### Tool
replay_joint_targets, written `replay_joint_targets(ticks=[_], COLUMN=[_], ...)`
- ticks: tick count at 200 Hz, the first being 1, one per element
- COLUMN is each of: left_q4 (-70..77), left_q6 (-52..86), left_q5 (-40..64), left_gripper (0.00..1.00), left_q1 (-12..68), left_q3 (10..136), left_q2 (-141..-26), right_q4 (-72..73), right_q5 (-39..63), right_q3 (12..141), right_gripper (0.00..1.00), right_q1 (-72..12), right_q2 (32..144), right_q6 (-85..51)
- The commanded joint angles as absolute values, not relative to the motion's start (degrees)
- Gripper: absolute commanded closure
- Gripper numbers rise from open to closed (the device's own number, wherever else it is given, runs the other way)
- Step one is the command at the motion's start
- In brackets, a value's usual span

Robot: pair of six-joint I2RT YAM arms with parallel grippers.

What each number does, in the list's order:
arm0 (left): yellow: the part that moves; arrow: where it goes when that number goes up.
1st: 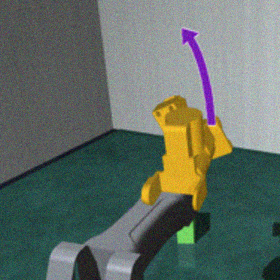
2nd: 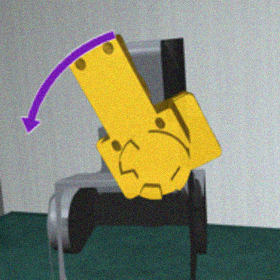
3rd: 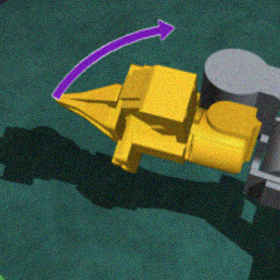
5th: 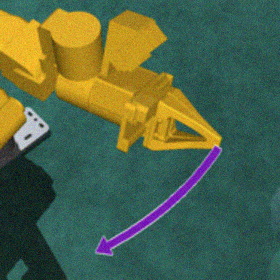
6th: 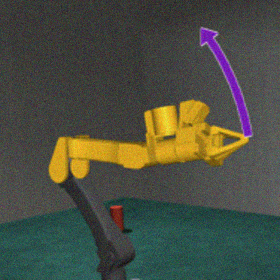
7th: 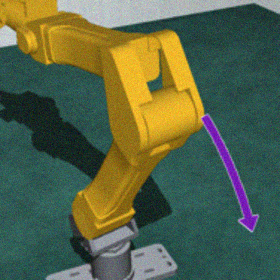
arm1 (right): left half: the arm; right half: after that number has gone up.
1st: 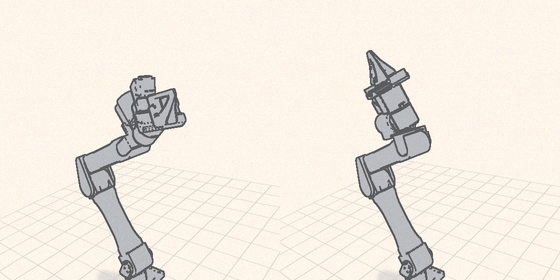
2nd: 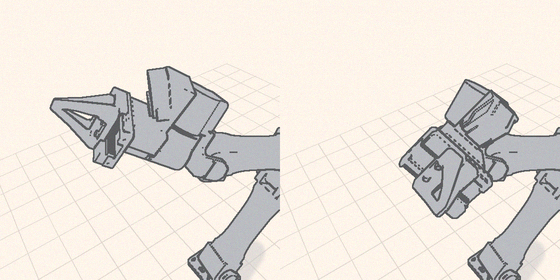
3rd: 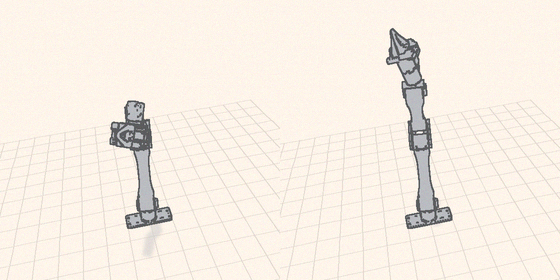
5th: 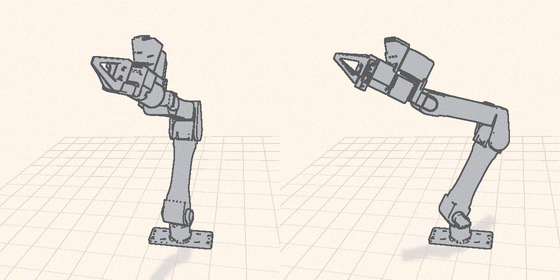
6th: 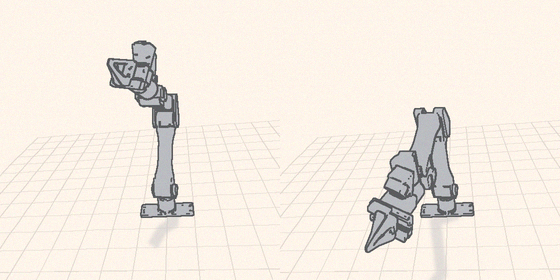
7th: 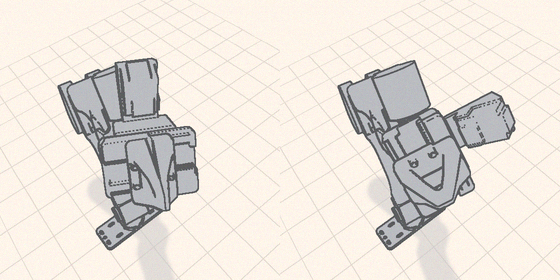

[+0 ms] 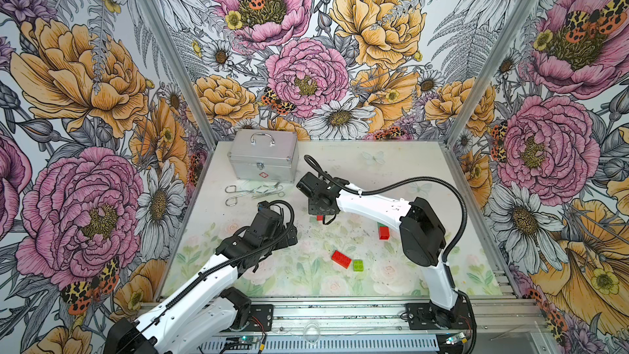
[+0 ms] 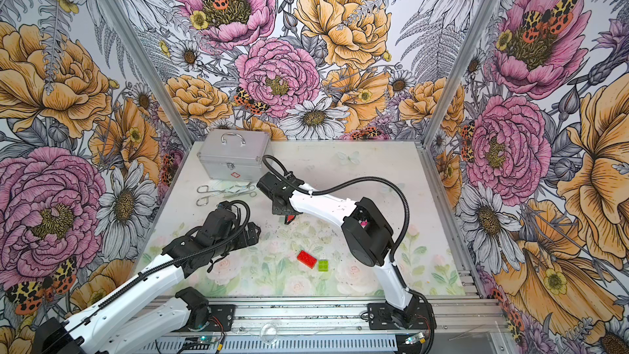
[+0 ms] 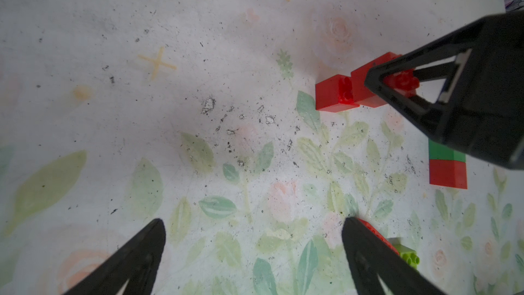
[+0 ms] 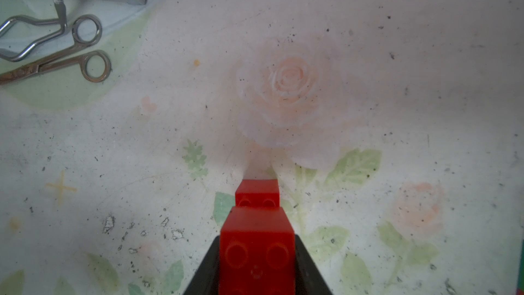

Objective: Assemble the letter r with lego
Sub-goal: Assemble the lego brick with the lego brick.

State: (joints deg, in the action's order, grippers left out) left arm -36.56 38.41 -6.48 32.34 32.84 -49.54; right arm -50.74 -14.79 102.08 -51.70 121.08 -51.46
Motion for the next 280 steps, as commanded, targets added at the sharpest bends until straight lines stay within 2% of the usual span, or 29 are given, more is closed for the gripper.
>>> replay_joint_targets(ticks=[1, 238, 280], left_q4=[-34.9, -34.6, -34.5], left_q6=[37.4, 37.6, 37.6], left_q5=[-5.3, -5.4, -5.4], left_gripper=[0.01, 0.01, 0.01], left_q1=[31.8, 31.8, 31.8], left_q3=[31.9, 31.6, 31.6], left_q2=[-49.2, -49.3, -49.2], right_q4=[-50.9, -51.6, -53.0], right_q5=[-15.5, -15.2, -17.9], right_q3=[101.5, 102.7, 102.0], right_gripper=[0.74, 0.74, 0.74], right_q1=[-52.0, -52.4, -53.3], right_q2=[122.2, 125.8, 124.5], right_q6=[-52.1, -52.0, -52.5])
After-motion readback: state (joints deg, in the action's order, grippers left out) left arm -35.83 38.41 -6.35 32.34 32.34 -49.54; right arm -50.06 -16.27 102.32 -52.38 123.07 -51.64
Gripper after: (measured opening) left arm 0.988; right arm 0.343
